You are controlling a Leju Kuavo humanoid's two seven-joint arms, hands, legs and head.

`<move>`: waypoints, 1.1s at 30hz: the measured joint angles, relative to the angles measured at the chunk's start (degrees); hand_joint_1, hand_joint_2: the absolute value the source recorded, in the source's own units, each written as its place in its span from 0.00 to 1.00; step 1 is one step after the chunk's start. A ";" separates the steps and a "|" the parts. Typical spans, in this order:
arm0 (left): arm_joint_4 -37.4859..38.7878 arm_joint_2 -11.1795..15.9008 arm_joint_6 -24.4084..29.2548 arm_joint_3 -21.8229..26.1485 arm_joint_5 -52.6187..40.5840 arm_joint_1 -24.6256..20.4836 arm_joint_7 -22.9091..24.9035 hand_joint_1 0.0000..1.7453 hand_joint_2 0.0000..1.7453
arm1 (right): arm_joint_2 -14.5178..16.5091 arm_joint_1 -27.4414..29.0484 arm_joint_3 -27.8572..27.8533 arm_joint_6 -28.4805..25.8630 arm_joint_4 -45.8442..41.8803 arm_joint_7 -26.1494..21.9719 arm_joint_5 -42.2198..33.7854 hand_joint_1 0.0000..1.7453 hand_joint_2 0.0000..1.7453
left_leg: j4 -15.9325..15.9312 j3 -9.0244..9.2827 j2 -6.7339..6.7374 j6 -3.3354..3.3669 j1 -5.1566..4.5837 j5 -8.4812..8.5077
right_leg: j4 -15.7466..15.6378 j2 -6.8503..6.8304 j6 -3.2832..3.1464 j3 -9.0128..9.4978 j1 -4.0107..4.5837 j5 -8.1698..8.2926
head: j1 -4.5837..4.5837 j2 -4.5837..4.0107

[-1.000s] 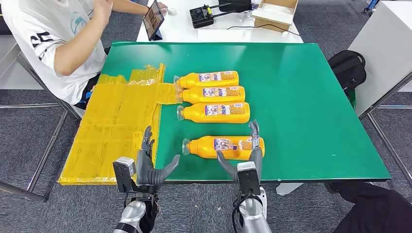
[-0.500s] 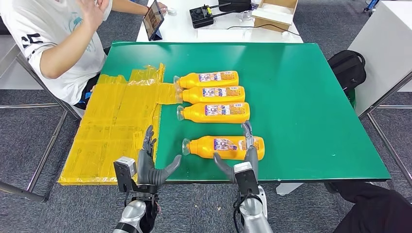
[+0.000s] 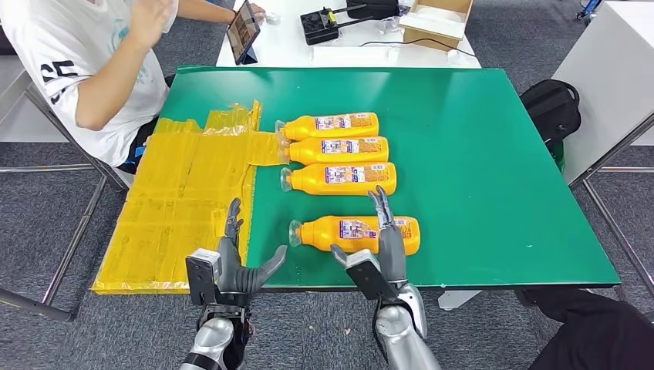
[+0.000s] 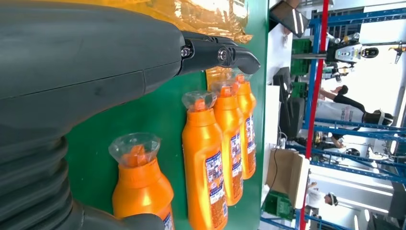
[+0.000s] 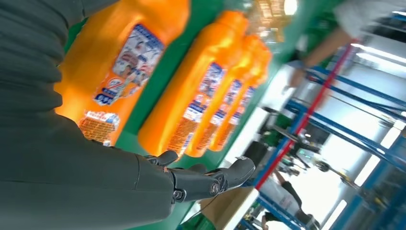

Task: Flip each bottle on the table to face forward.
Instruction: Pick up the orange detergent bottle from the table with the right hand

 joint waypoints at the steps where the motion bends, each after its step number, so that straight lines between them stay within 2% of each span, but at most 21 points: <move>1: -0.17 0.01 0.28 0.01 -0.44 0.02 0.00 0.00 1.00 | -0.45 -0.57 0.43 -0.16 0.63 1.75 2.15 0.00 1.00 | 0.00 0.00 0.00 0.00 0.00 0.00 | 0.00 0.00 0.00 0.00 0.00 0.00 | 0.00 0.00; 6: -1.14 0.00 0.56 0.39 -1.93 0.21 0.00 0.00 1.00 | -3.17 -4.53 3.21 1.31 4.25 9.56 10.87 0.00 1.00 | 0.00 0.00 -0.01 0.00 0.00 0.01 | 0.01 0.00 0.00 0.01 0.00 0.01 | 0.02 0.00; 10: -1.66 -0.02 0.33 0.90 -2.22 0.41 0.00 0.00 1.00 | -4.63 -6.92 5.07 4.15 6.87 12.75 13.35 0.00 1.00 | 0.00 0.00 -0.03 0.00 0.00 0.01 | 0.01 0.00 0.00 0.01 0.00 0.01 | 0.01 0.00; 20: -1.96 -0.08 0.07 1.89 -2.28 0.58 0.00 0.00 1.00 | -6.98 -10.42 8.95 6.88 14.71 15.37 15.82 0.00 1.00 | 0.00 0.02 0.01 0.00 0.00 0.01 | 0.00 0.02 0.00 0.01 0.00 0.01 | 0.01 0.00; 33: -1.95 -0.08 0.03 2.02 -2.19 0.59 0.00 0.00 1.00 | -8.15 -13.84 10.26 7.87 19.48 17.32 16.58 0.00 1.00 | 0.00 0.37 0.01 0.01 0.00 0.02 | -0.03 0.02 -0.05 0.34 0.00 0.05 | 0.01 0.00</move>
